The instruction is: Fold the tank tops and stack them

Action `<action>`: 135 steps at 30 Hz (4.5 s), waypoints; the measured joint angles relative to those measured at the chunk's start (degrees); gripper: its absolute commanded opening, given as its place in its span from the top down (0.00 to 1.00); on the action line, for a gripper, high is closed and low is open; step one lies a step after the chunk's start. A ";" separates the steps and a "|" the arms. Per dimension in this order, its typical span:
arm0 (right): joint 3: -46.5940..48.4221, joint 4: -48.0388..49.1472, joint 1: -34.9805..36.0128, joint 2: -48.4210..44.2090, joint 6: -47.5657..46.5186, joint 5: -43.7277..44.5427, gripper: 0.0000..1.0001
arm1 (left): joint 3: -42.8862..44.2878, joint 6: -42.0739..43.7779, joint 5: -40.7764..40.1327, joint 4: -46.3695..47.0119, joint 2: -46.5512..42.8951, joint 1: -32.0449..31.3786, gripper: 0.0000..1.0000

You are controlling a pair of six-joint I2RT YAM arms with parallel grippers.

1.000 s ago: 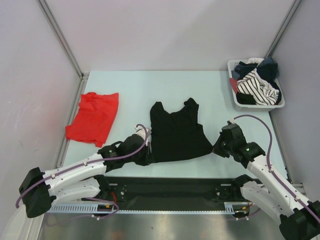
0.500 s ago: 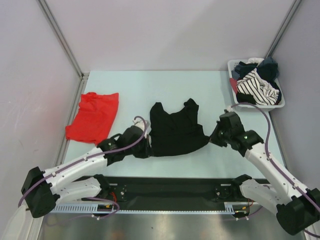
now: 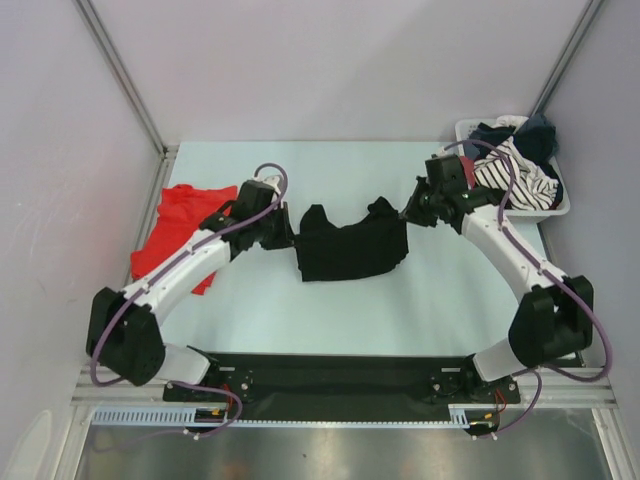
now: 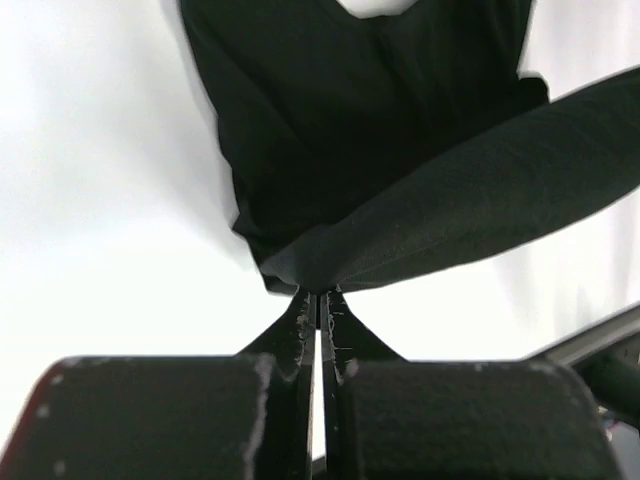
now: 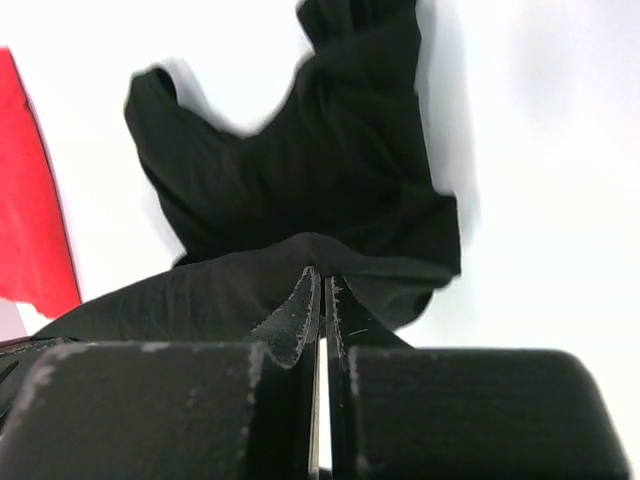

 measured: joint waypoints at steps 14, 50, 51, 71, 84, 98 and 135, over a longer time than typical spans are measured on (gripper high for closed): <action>19.69 2.86 -5.53 22.58 -0.72 -5.42 0.98 | 17.59 2.54 7.23 0.74 22.08 10.27 0.99; -0.85 39.28 -11.17 25.40 -0.26 -32.79 0.88 | 10.40 -0.26 11.37 18.71 24.92 9.46 0.68; -0.63 40.85 -10.71 26.21 0.55 -34.12 0.89 | 11.02 -0.50 12.22 19.47 25.64 9.14 0.69; 3.87 58.01 -16.79 46.42 13.88 -39.85 0.98 | 14.99 -6.29 10.99 31.06 41.75 15.06 0.65; -4.17 54.86 -9.51 22.23 8.35 -41.92 0.96 | 6.97 -3.96 8.70 31.69 19.89 6.49 0.50; -19.28 70.05 -9.94 37.68 16.83 -48.65 1.00 | -5.84 -7.56 13.86 38.62 28.26 2.43 0.58; 3.10 21.75 -4.55 30.49 -11.72 -8.35 0.45 | -0.13 -3.96 -1.53 27.47 27.87 5.84 0.27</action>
